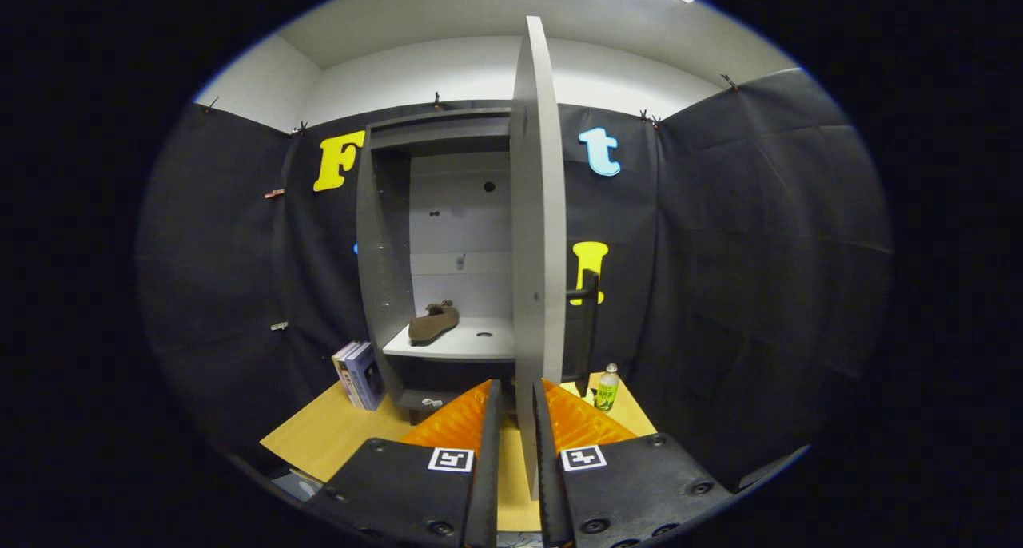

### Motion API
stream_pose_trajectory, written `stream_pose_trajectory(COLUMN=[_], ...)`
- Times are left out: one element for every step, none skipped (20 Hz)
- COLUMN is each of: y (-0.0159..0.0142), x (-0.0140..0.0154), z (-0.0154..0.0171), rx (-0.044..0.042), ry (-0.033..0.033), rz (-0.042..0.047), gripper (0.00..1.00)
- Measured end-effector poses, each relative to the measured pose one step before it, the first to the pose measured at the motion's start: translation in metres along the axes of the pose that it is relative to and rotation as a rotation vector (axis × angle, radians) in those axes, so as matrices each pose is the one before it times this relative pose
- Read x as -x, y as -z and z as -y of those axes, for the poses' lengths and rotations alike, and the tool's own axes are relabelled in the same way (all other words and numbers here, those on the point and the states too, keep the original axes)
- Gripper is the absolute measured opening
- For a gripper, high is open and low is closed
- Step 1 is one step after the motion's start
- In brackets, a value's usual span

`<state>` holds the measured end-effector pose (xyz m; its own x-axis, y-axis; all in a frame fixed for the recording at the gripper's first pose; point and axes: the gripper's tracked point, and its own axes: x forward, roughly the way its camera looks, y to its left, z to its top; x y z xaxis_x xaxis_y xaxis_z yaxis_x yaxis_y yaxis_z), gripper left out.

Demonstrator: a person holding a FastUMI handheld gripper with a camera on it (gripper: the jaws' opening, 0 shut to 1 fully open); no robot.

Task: Open the shoe cabinet door, grab the shoes and put them into the shoe cabinet, then close the shoe cabinet door.

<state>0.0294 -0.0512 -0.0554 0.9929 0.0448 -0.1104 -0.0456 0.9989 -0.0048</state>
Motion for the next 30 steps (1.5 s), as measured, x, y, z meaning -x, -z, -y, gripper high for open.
stream_pose_trajectory(y=[0.01104, 0.01381, 0.01309, 0.01153, 0.01343, 0.01384, 0.01544, 0.01574, 0.01597, 0.01448, 0.01372, 0.01258, 0.01247, 0.01249, 0.01416, 0.01362, 0.01472, 0.01491, 0.0123, 0.01005, 0.00941, 0.01009, 0.01011, 0.0111, 0.00928, 0.00673, 0.00543, 0.00459, 0.00451, 0.00225], x=[-0.00289, -0.01103, -0.00693, -0.01069, -0.01093, -0.01142, -0.01369, -0.01519, -0.01518, -0.01426, -0.01489, -0.014, -0.01492, -0.0145, -0.01461, -0.01336, -0.01654, -0.0123, -0.01086, -0.01174, -0.01155, -0.01158, -0.00997, -0.00895, -0.01046, -0.00933, -0.00953, -0.00871, -0.00875, -0.00793], z=[-0.01249, -0.01277, -0.01214, -0.01118, -0.01057, -0.00925, -0.01037, -0.01056, -0.01025, -0.01083, -0.00835, -0.0071, -0.0065, -0.00581, -0.00509, -0.00372, -0.00228, -0.00046, 0.00027, -0.00072, 0.0005, 0.00219, 0.00182, 0.00287, 0.00136, -0.00053, 0.0006, 0.00059, 0.00071, 0.00089], rx=[0.00466, 0.00725, 0.00625, 0.00479, 0.00292, 0.00252, 0.00503, 0.00652, 0.00699, 0.00563, 0.00617, 0.00741, 0.00443, -0.00309, -0.00848, -0.0129, -0.0135, -0.01606, -0.01704, -0.01735, -0.01375, -0.00938, -0.00247, -0.00071, -0.00455, -0.00774, -0.00453, -0.00044, 0.00529, 0.00816], ry=[-0.02064, -0.01873, -0.01753, -0.01498, -0.01101, -0.01171, -0.00866, -0.00654, -0.00656, -0.0088, -0.00417, -0.00307, -0.00044, -0.00275, -0.0012, -0.00211, 0.00175, 0.00604, 0.00754, 0.00862, 0.00696, 0.007, 0.00746, 0.00826, 0.00241, -0.00004, -0.00004, 0.00123, 0.00336, 0.00264], rz=[-0.02118, -0.02368, -0.0245, -0.02984, -0.03262, -0.03285, -0.03819, -0.0409, -0.04431, -0.04154, -0.03937, -0.03713, -0.03583, -0.03557, -0.0373, -0.04085, -0.04203, -0.04161, -0.03449, -0.02919, -0.02482, -0.02561, -0.0262, -0.02974, -0.02549, -0.01601, -0.01381, -0.01116, -0.00742, -0.00511], gripper=[0.25, 0.25, 0.25, 0.25, 0.25, 0.25, 0.25, 0.25, 0.25, 0.25, 0.26, 0.25, 0.25, 0.25, 0.25, 0.25, 0.25, 0.25, 0.25, 0.26, 0.25, 0.25, 0.25, 0.25, 0.25, 0.25, 0.25, 0.26, 0.25, 0.25])
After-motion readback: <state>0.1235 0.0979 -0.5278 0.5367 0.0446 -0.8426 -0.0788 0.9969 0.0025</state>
